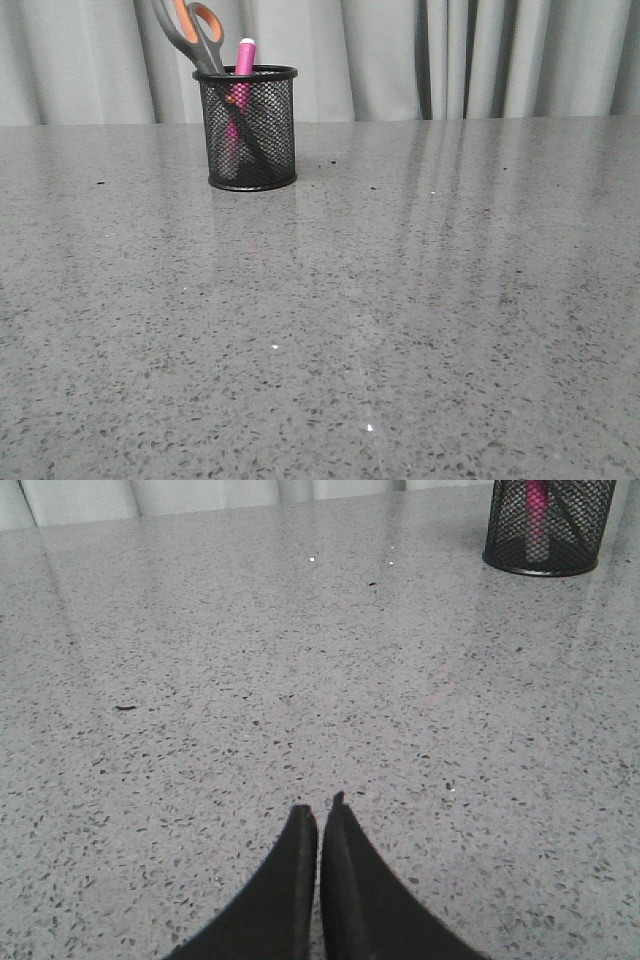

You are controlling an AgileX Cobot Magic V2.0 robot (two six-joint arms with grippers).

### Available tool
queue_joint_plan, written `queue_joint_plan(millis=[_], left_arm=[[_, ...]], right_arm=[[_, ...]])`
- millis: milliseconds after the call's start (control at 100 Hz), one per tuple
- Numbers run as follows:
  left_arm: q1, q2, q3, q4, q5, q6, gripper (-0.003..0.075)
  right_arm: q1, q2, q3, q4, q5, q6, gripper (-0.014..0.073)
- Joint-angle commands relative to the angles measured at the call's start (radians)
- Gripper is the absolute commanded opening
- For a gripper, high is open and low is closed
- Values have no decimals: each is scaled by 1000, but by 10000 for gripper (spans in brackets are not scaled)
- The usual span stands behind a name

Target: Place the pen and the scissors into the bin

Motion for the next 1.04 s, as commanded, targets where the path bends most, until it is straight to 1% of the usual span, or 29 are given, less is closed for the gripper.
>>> queue_joint_plan(millis=[0,60,150,230,320,420,1030], left_arm=[[2,-33,44,-16,-50,-13,-19],[2,-33,44,-16,-50,-13,-19],[2,-33,44,-16,-50,-13,-19],[2,-33,44,-16,-50,-13,-19],[2,-33,44,-16,-51,-13,-19],[2,-33,44,-16,-51,-13,-19],[2,-33,44,-16,-51,-13,-19]], right_arm=[[-78,-53,3,20,16,-1,-69],[-130,-99,15,38,59,-1,-69],[-179,-167,15,48,168,-9,-69],[-193,-228,15,50,278,-20,-69],[-196,-222,15,50,374,-25,-69],[-196,-222,15,50,363,-116,-69],[-196,-222,15,50,353,-116,-69]])
